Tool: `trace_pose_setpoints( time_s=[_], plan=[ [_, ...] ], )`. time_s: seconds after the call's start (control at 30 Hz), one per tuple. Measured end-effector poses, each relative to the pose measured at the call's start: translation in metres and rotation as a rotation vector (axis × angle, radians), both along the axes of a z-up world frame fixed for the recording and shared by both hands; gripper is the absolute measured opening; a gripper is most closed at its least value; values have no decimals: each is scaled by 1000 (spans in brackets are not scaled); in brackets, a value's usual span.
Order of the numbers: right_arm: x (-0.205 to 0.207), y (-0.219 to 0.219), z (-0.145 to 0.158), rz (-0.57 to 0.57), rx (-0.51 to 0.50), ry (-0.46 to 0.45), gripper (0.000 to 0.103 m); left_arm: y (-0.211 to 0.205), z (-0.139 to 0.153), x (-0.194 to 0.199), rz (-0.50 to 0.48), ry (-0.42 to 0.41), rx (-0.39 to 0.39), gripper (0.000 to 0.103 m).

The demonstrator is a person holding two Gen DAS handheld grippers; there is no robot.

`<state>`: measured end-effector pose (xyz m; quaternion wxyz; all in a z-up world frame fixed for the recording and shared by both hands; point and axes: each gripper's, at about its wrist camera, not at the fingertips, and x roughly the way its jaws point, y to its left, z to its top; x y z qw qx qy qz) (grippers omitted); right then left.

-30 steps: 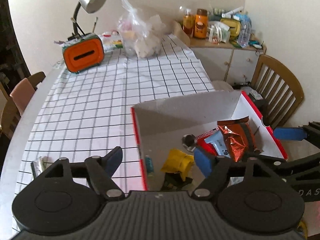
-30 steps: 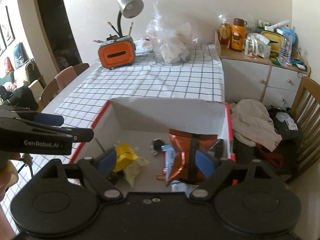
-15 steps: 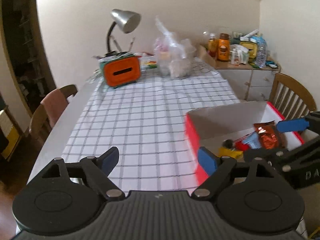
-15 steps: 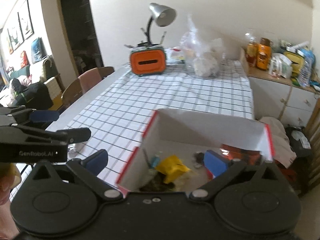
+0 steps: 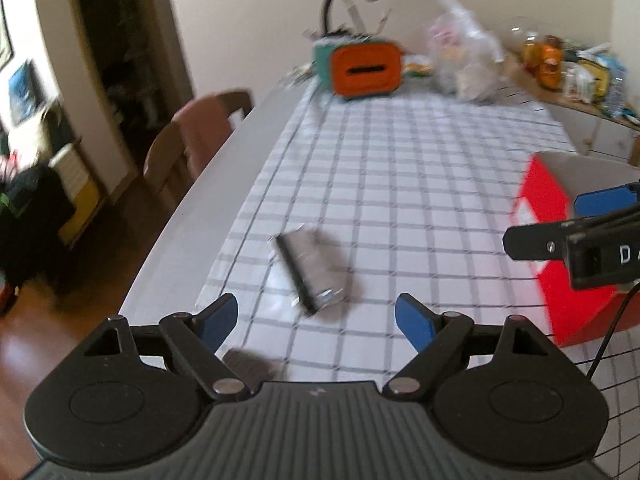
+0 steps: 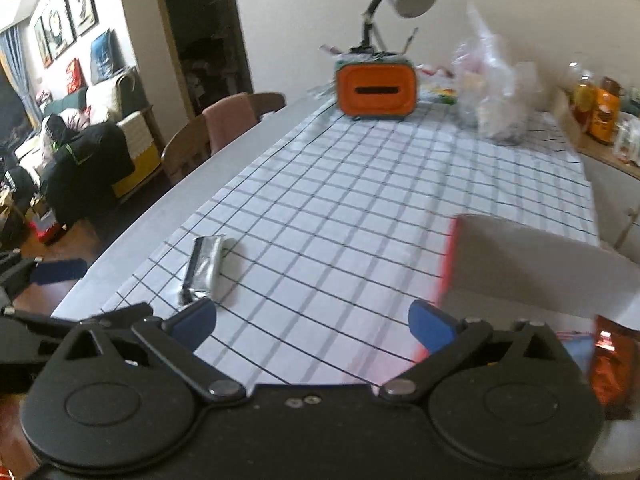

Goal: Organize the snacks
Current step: 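Move both tools back from the box to the silver packet and candy stick, then grasp the silver foil packet with right tool while left tool grasps the chocolate lollipop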

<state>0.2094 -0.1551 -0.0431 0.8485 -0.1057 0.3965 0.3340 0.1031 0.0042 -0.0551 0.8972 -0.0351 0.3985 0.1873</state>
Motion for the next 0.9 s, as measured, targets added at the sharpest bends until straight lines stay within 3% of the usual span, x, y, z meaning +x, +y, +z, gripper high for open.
trace_pose_setpoints(
  time_s=[0.27,0.5,0.73,0.9],
  plan=[
    [8,73,-27,63,-62,48,102,47,-37,-2,117,126,-72,86],
    [20,133,-55,155,-167,88,100,71,-64,7,198,232,-181,86],
    [39,175,-81,184,-206,158,97,88,-77,15,277,266,-304,86],
    [48,194,-97,207,-238,182,92,92,-84,22,342,289,-333,86]
  ],
)
